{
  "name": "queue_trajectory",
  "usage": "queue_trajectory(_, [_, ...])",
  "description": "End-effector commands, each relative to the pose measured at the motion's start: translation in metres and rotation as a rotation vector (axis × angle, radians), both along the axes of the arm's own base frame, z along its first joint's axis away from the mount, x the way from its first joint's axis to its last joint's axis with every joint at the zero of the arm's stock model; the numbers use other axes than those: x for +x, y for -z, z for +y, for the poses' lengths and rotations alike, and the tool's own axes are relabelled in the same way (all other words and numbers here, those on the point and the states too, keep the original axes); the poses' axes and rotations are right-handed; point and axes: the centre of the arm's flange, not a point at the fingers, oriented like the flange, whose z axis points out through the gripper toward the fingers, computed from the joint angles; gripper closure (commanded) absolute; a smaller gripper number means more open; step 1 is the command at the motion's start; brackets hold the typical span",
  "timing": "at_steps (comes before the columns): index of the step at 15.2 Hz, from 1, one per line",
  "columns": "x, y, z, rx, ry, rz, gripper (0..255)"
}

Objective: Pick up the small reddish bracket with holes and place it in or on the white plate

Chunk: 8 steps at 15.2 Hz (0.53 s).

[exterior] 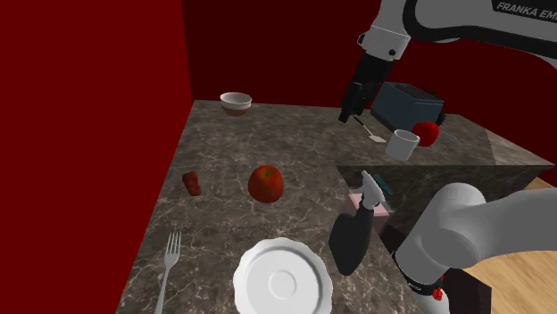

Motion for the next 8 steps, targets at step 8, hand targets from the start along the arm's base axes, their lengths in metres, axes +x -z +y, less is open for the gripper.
queue_trajectory(8, [0.055,0.034,0.07,-0.009,0.037,0.023,0])
